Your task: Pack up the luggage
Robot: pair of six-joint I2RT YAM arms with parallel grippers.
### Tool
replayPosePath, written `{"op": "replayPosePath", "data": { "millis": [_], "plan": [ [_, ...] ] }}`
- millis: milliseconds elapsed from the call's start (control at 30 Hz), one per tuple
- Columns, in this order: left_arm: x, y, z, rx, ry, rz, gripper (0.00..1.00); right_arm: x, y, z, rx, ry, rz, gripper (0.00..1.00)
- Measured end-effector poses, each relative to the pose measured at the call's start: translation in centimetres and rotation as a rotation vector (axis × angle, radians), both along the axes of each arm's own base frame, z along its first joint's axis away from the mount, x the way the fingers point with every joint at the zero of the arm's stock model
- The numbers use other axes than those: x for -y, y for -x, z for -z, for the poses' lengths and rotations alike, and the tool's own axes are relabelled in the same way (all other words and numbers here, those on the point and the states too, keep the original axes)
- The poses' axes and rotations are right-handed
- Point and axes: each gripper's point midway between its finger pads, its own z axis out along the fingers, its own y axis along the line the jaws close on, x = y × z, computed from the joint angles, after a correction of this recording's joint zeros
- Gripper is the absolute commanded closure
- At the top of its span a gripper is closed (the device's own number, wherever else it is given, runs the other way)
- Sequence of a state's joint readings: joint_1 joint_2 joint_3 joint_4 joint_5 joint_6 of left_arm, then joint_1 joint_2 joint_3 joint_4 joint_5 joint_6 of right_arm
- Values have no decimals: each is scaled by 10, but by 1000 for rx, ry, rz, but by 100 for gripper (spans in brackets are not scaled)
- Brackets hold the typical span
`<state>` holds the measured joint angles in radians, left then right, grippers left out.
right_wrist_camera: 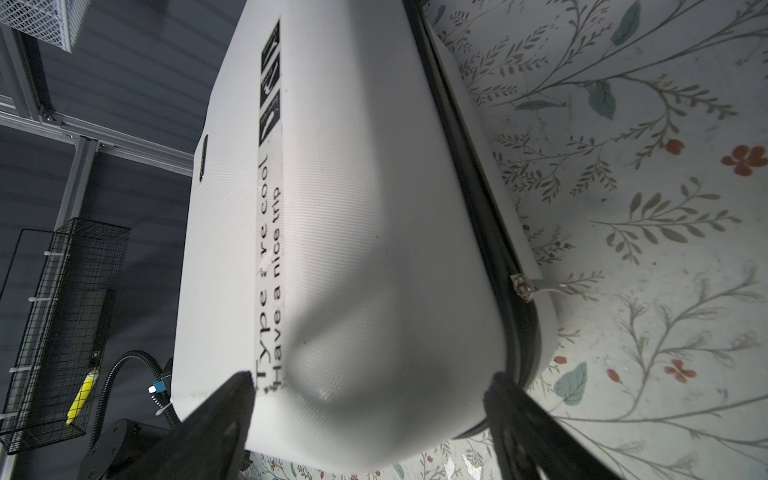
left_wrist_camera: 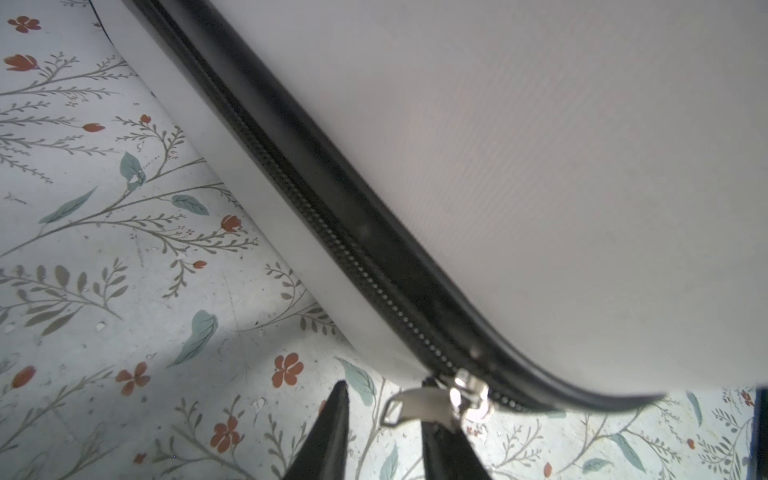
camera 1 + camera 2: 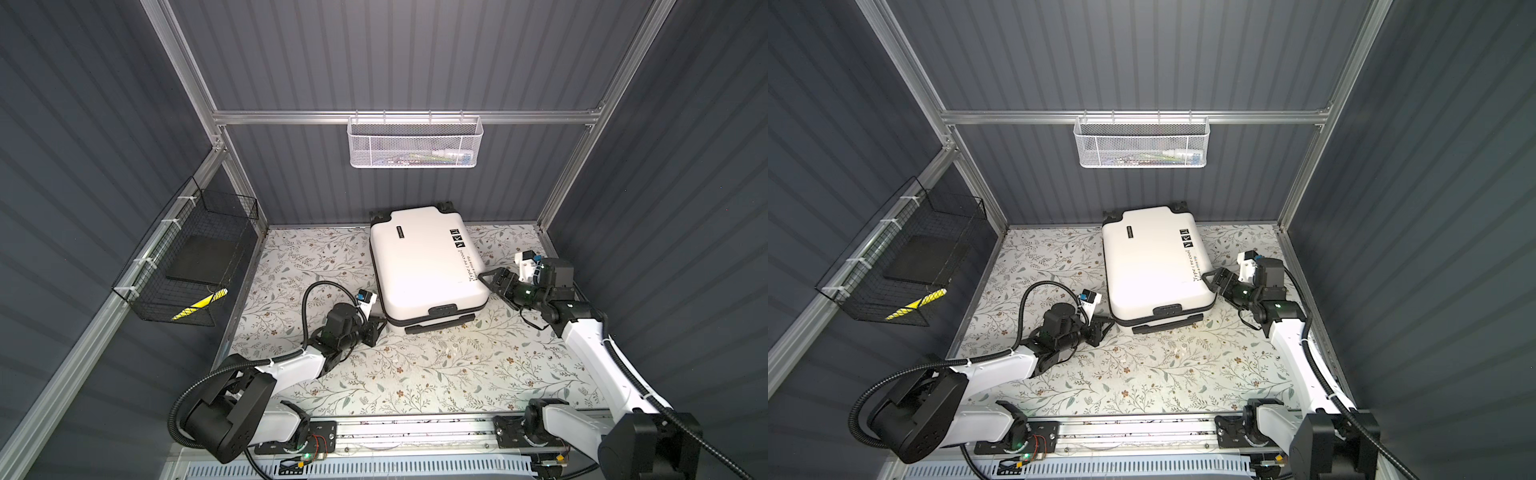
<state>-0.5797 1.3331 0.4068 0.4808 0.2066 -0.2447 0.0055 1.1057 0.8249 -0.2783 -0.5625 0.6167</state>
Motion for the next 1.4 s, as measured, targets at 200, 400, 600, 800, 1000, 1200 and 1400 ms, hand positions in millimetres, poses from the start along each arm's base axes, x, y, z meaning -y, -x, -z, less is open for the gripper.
{"op": "replayPosePath", "data": {
  "millis": [200, 400, 600, 800, 1000, 1200, 1400],
  "plan": [
    [0, -2, -2, 5, 2, -2, 74, -1, 1, 0, 0, -5, -7, 12],
    [2, -2, -5, 9, 10, 11, 84, -2, 1, -1, -1, -9, -11, 13],
    [3, 0, -3, -1, 9, 19, 92, -2, 1, -1, 0, -9, -11, 13],
    [3, 1, -12, 14, 29, 20, 100, -2, 1, -1, -1, -10, -11, 14],
    [-1, 6, -23, 43, 48, 20, 100, -2, 0, 0, -2, -12, -10, 14],
    [-3, 11, -28, 53, 56, 23, 100, -2, -1, -3, 12, -14, -11, 14],
    [-2, 15, -29, 51, 64, 38, 100, -3, -1, -3, 11, -18, -10, 14]
  ]
}}
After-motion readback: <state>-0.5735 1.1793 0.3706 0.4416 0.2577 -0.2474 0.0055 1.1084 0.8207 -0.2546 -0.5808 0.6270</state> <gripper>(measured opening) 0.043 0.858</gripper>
